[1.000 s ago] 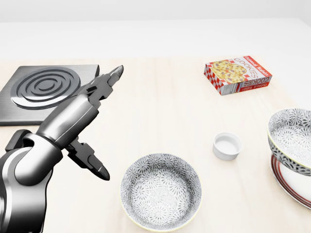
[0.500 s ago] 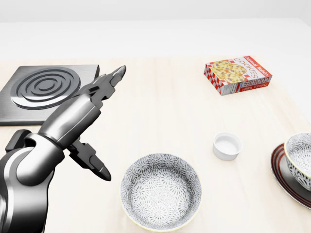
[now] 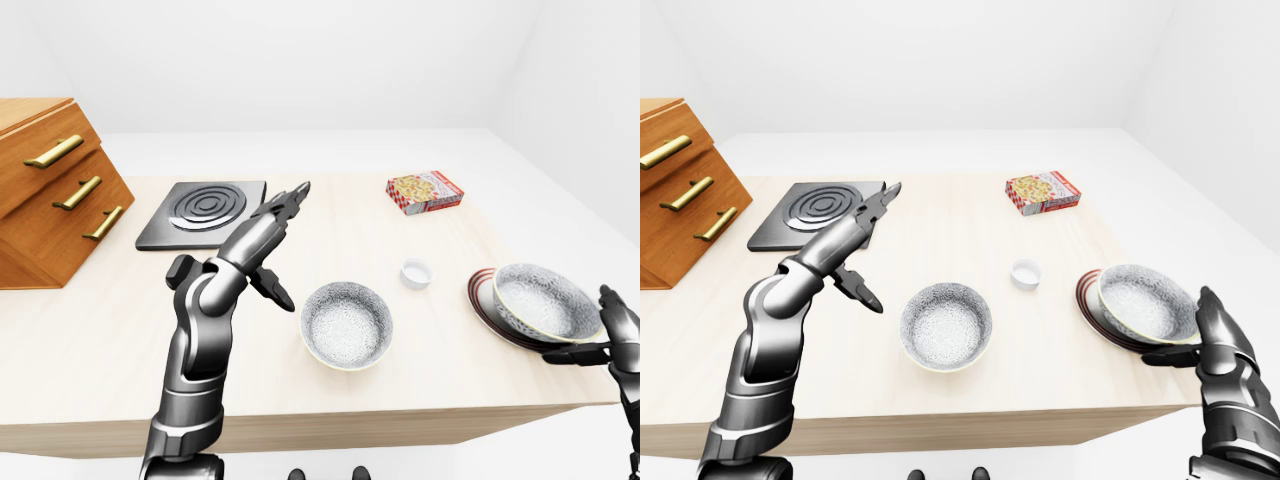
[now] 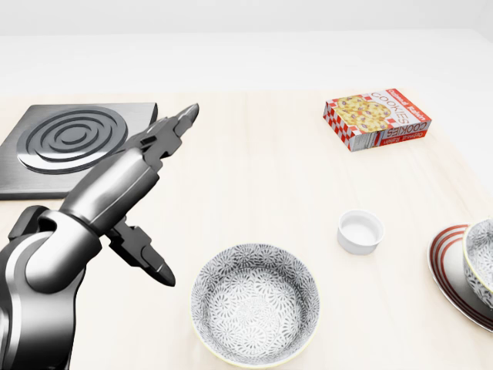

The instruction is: Pick the akita bowl from table center and place it on the plate.

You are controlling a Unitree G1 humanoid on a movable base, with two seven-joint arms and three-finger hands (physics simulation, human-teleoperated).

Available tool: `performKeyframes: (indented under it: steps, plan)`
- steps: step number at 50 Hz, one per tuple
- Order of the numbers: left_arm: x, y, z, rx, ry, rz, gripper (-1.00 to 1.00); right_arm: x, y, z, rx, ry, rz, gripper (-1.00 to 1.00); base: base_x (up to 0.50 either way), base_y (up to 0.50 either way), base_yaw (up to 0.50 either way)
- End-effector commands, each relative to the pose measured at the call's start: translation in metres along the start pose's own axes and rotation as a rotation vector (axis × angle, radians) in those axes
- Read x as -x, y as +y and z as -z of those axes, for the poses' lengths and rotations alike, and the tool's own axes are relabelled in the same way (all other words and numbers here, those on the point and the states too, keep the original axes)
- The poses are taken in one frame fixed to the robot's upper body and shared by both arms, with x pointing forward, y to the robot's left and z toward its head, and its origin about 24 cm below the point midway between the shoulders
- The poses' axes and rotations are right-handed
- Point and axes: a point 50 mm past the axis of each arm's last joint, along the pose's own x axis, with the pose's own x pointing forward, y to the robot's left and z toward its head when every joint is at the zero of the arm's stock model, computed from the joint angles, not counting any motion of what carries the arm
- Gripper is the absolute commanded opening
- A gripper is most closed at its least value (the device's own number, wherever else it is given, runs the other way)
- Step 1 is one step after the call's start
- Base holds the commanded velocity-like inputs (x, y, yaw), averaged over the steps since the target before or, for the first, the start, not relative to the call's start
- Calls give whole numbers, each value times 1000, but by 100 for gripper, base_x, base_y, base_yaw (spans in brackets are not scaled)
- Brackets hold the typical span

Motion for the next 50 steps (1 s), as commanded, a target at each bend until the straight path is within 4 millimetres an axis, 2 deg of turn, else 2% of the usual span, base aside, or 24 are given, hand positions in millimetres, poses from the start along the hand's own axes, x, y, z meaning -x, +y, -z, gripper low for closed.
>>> performKeyframes:
  steps: [1, 7, 11, 15, 19, 21, 23, 28, 29, 30, 35, 36, 39, 40, 41, 46, 50]
  plan:
    - [-2, 2, -2, -7, -6, 2, 100, 0, -9, 3, -17, 2, 14, 100, 0, 0, 0]
    - [-2, 1, -4, -12, -12, 5, 100, 3, -15, 5, -30, -14, 11, 100, 0, 0, 0]
    - [1, -2, -9, -18, -22, 7, 100, 3, -13, -8, -39, -69, 10, 100, 0, 0, 0]
    - [0, -2, -5, -11, -13, 7, 100, 4, -14, -11, -47, -96, 6, 100, 0, 0, 0]
    - [0, -2, -4, -7, -11, 3, 100, 15, -18, -30, -72, -228, 2, 100, 0, 0, 0]
    - [0, -1, -3, -3, -9, 2, 100, 33, -24, -41, -93, -323, -17, 100, 0, 0, 0]
    - [1, -1, -5, -7, -13, 1, 100, 45, -27, -45, -110, -348, -33, 100, 0, 0, 0]
    - [9, 0, -12, -22, -36, -6, 100, 94, -44, -52, -158, -465, -59, 100, 0, 0, 0]
    - [9, 0, -12, -22, -36, -6, 100, 95, -44, -52, -159, -466, -60, 100, 0, 0, 0]
    - [12, 0, -14, -26, -42, -8, 100, 107, -47, -52, -168, -498, -62, 100, 0, 0, 0]
    - [17, 1, -19, -35, -60, -17, 100, 137, -56, -64, -183, -623, -61, 100, 0, 0, 0]
    - [19, 2, -21, -36, -66, -22, 100, 150, -59, -70, -187, -684, -58, 100, 0, 0, 0]
    - [19, 4, -20, -17, -72, -47, 100, 168, -60, -86, -211, -795, -31, 100, 0, 0, 0]
    - [19, 5, -18, -1, -73, -62, 100, 178, -56, -102, -227, -883, -38, 100, 0, 0, 0]
    - [19, 5, -17, 12, -76, -72, 100, 179, -56, -103, -228, -892, -36, 100, 0, 0, 0]
    - [25, 7, -21, 104, -129, -157, 100, 191, -34, -142, -379, -1041, -9, 100, 0, 0, 0]
    - [29, 8, -26, 167, -177, -213, 100, 190, -20, -152, -485, -1068, -38, 100, 0, 0, 0]
